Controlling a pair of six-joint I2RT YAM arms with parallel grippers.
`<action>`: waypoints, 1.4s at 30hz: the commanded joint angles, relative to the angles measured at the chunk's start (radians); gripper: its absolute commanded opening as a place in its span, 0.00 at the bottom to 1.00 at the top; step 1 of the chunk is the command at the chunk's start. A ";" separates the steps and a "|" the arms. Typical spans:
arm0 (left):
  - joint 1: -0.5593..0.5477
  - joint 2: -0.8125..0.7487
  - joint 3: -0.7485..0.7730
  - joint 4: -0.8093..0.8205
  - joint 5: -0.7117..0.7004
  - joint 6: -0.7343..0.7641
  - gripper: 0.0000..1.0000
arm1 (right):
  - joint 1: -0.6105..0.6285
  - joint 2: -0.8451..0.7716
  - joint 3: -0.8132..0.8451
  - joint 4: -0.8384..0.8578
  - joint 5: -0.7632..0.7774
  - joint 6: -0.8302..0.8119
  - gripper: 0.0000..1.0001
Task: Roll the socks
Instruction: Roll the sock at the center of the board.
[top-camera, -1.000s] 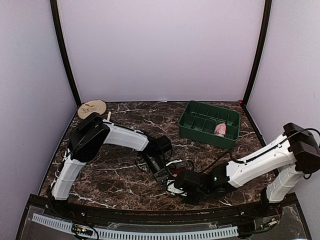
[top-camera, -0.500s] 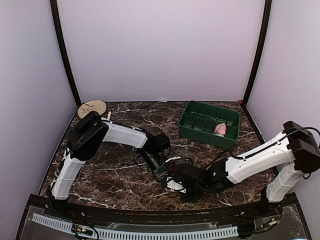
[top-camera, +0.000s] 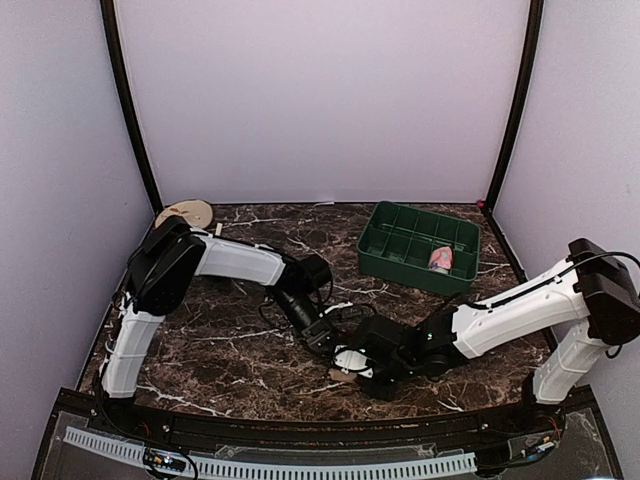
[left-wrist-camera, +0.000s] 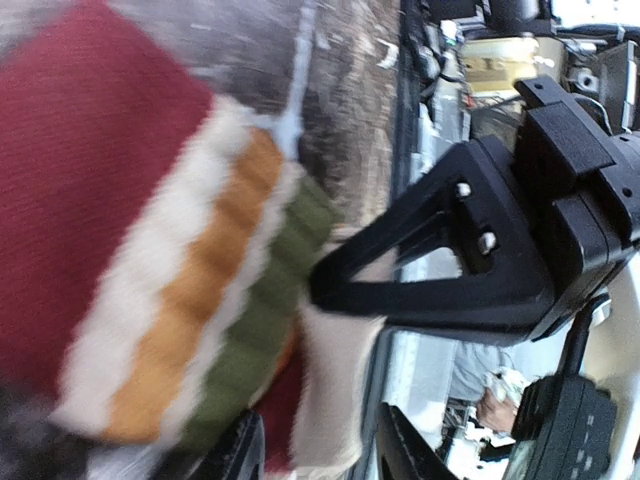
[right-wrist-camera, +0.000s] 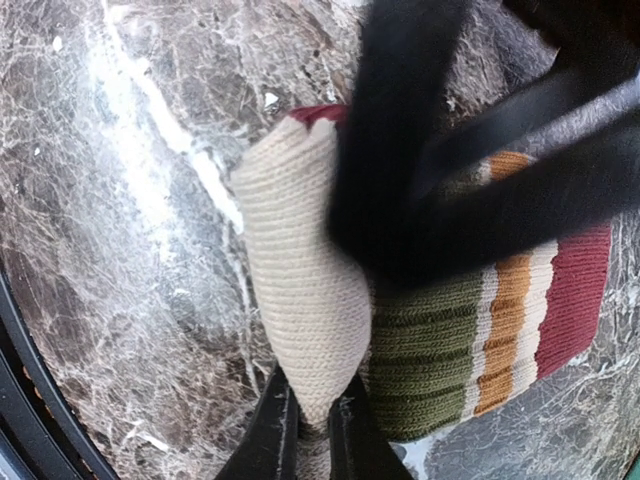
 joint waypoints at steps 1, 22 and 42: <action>0.048 -0.080 -0.043 0.048 -0.109 -0.051 0.41 | -0.008 0.012 -0.003 -0.068 -0.060 0.021 0.00; 0.079 -0.522 -0.652 0.725 -0.507 -0.281 0.39 | -0.109 0.043 0.090 -0.182 -0.350 0.109 0.00; -0.311 -0.755 -0.849 0.934 -0.960 -0.071 0.40 | -0.278 0.155 0.116 -0.215 -0.732 0.149 0.00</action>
